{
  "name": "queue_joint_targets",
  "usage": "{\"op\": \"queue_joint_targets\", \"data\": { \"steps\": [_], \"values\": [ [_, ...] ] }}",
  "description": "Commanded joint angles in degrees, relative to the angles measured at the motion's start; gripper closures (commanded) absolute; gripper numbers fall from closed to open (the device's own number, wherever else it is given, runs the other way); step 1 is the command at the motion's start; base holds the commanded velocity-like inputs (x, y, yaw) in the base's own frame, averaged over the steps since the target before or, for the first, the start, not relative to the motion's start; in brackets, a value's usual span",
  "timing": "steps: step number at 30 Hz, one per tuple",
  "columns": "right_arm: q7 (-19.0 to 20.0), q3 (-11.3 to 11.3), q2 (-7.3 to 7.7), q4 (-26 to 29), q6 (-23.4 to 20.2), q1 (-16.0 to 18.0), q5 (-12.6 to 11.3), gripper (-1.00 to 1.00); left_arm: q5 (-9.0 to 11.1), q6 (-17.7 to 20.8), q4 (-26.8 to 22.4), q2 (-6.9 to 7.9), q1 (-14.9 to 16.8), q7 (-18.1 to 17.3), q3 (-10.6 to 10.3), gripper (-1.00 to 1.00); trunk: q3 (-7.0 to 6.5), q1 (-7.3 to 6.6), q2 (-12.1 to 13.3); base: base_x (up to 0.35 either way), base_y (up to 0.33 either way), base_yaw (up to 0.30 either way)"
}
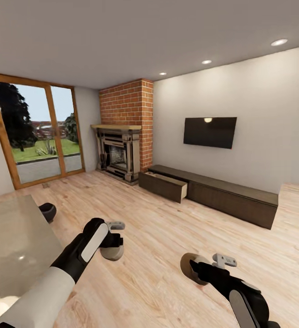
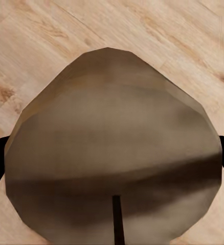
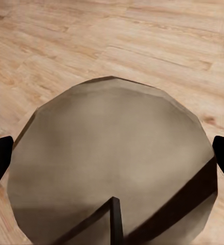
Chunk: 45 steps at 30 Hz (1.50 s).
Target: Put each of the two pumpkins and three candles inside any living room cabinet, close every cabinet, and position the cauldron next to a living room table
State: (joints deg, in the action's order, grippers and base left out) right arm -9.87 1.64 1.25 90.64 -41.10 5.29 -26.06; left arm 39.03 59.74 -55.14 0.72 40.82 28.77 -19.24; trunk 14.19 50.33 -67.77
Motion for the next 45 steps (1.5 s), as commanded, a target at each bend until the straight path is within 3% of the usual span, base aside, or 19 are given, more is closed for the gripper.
{"op": "queue_joint_targets", "data": {
  "steps": [1, 45],
  "values": [
    [-0.58, 0.12, 0.05, 0.06, -0.12, 0.07, -0.66, 1.0, 0.52, 0.08, -0.08, 0.07, 0.05, 0.59, -0.19, 1.0, 0.03, 0.04, -0.05, 0.33, -0.002, -0.268],
    [-0.5, 0.12, 0.0, 0.06, -0.12, 0.07, -0.66, 1.0, 0.52, 0.02, -0.03, 0.07, 0.05, 0.5, -0.19, 1.0, -0.66, 0.04, -0.05, 0.332, 0.0, -0.145]
  ]
}}
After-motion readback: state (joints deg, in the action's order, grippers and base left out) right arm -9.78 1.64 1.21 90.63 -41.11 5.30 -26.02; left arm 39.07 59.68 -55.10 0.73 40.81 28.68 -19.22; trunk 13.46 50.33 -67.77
